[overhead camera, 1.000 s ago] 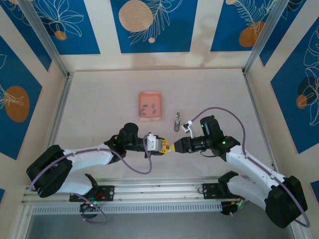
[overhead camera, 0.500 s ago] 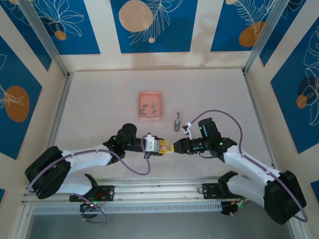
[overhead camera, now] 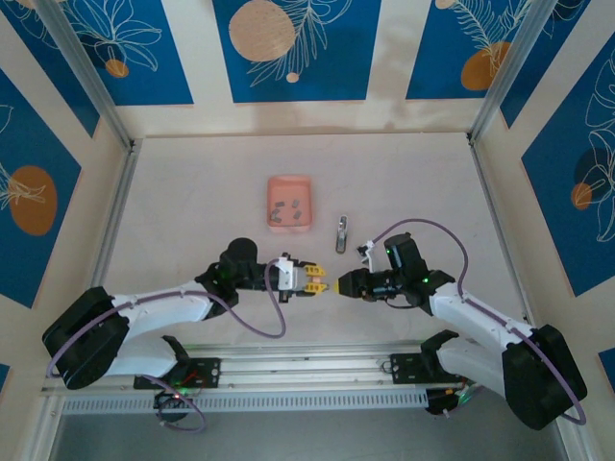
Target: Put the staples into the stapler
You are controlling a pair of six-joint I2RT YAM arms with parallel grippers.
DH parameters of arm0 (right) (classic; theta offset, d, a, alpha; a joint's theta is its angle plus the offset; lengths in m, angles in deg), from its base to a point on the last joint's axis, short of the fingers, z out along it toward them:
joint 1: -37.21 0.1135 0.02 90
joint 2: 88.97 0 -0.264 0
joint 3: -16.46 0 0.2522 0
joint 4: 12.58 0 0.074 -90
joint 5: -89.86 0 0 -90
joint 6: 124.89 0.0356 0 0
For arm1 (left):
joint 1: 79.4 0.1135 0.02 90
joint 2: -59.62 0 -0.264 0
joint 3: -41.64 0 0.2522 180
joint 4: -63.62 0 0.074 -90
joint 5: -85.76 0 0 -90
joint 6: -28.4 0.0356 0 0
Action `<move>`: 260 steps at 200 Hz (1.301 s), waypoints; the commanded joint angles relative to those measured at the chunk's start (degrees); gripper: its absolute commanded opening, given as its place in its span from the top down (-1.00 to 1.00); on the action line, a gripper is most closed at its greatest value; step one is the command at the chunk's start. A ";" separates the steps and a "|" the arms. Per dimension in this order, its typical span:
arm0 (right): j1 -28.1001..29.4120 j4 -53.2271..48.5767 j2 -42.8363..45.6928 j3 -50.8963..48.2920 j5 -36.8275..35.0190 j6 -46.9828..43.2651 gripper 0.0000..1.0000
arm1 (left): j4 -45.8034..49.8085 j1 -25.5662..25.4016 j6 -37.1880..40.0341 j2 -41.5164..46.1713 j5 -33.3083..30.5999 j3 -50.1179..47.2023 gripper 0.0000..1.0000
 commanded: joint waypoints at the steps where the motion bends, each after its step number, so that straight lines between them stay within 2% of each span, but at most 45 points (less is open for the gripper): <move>1: 0.81 1.26 -0.01 -0.39 -0.65 0.06 0.11 | -6.45 -0.53 -2.77 0.36 -1.20 -1.22 0.66; 29: 1.51 1.29 2.52 -0.60 -3.62 -1.09 0.10 | -10.85 -0.50 -4.65 -0.65 -5.43 -2.10 0.65; 64: 1.56 1.16 11.21 -1.42 -7.38 -5.19 0.02 | -10.15 -0.49 -5.93 -1.14 -8.44 -1.60 0.65; 98: 1.40 0.01 20.85 -1.23 -8.71 -14.36 -0.07 | -9.34 -0.50 -7.02 -1.06 -11.40 -1.55 0.64; 125: 1.48 2.04 26.59 -3.60 -8.53 -24.25 0.00 | -7.10 -0.49 -6.89 -1.19 -11.23 -0.49 0.64; 138: 0.85 5.35 28.37 -5.54 -5.73 -28.62 0.02 | -5.82 -0.51 -6.77 -1.36 -10.41 0.11 0.64; 165: 1.62 13.78 29.12 -10.62 0.29 -36.81 0.12 | -5.41 -0.48 -7.27 -1.71 -8.03 0.48 0.64; 228: 5.44 9.89 24.63 -6.34 -2.30 -51.13 0.03 | -7.42 -0.47 -7.57 -3.48 -3.12 0.59 0.63; 260: 6.90 12.91 19.19 -5.07 -2.51 -54.08 -0.06 | -9.33 -0.49 -8.71 -5.17 1.47 1.75 0.62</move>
